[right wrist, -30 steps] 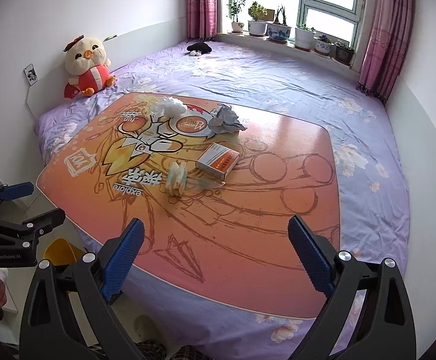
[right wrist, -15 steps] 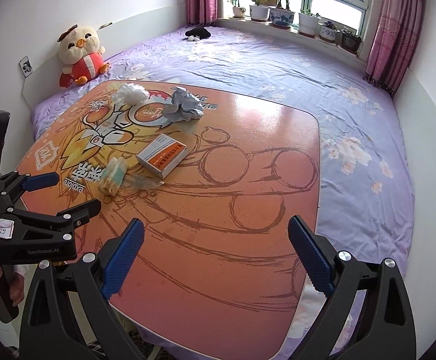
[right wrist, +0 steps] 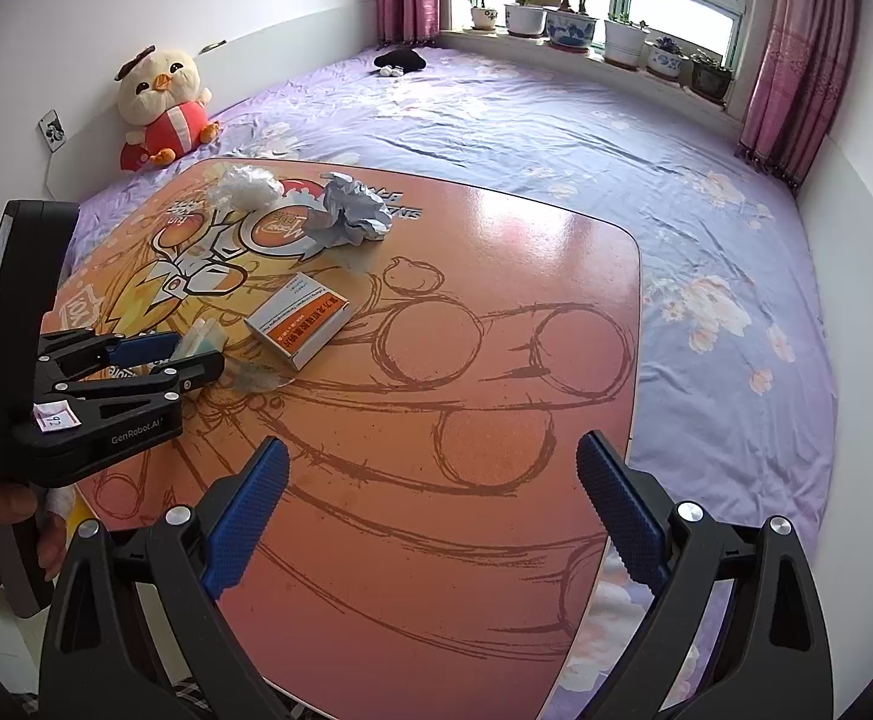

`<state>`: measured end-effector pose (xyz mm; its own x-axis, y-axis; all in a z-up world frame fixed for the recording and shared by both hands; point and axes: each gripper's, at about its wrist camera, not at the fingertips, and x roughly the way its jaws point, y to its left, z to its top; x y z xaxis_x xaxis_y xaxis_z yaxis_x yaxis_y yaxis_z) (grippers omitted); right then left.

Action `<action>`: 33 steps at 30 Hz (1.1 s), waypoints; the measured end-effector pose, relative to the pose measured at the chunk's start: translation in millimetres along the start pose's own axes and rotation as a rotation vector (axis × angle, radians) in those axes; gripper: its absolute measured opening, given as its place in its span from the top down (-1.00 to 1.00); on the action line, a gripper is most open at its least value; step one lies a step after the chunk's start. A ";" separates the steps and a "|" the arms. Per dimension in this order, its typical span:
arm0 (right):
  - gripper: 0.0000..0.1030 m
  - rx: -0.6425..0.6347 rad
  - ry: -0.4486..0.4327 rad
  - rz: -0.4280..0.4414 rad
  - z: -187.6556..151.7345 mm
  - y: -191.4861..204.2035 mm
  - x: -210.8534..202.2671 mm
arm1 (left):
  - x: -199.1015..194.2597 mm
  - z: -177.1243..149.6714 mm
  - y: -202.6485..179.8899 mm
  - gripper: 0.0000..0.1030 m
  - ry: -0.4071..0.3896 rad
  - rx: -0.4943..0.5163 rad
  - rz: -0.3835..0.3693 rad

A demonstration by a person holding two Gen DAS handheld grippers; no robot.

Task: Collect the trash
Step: 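Grasp the wrapped white pads with the left tool while the right tool grasps the medicine box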

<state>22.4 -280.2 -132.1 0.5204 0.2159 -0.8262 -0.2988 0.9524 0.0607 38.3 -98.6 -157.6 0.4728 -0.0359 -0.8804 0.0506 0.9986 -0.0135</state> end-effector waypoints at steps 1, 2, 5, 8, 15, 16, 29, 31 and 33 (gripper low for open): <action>-0.87 -0.001 0.002 0.005 0.9 0.3 1.5 | -0.8 0.1 2.3 0.43 0.000 -0.004 0.006; -0.87 -0.003 0.004 0.009 1.7 1.0 3.3 | -1.2 -0.1 6.3 0.45 0.000 -0.012 0.013; -0.87 -0.021 0.006 0.025 4.1 8.2 9.7 | -3.8 -2.2 22.7 0.45 -0.005 -0.041 0.032; -0.87 -0.059 0.005 0.054 8.2 20.0 18.0 | -7.1 -3.1 40.8 0.45 -0.016 -0.054 0.064; -0.87 -0.155 0.022 0.094 23.2 47.0 47.9 | -6.5 -2.5 91.7 0.45 -0.005 -0.115 0.126; -0.87 -0.163 0.023 0.098 24.8 49.4 51.4 | -6.2 -2.7 96.3 0.45 -0.004 -0.122 0.131; -0.87 -0.178 0.042 0.116 30.1 49.9 75.7 | -9.3 -9.0 90.2 -0.37 -0.033 -0.149 0.107; -0.87 -0.180 0.039 0.114 33.0 50.4 79.8 | -7.0 -7.9 92.6 -0.43 -0.032 -0.150 0.111; -0.87 -0.187 0.040 0.119 36.2 51.2 84.9 | -4.2 -8.1 97.2 -0.50 -0.029 -0.151 0.112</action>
<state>80.2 -205.4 -178.8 0.4416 0.3119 -0.8413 -0.5014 0.8634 0.0570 34.1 -1.1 -159.1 0.4930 0.0774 -0.8666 -0.1351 0.9908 0.0116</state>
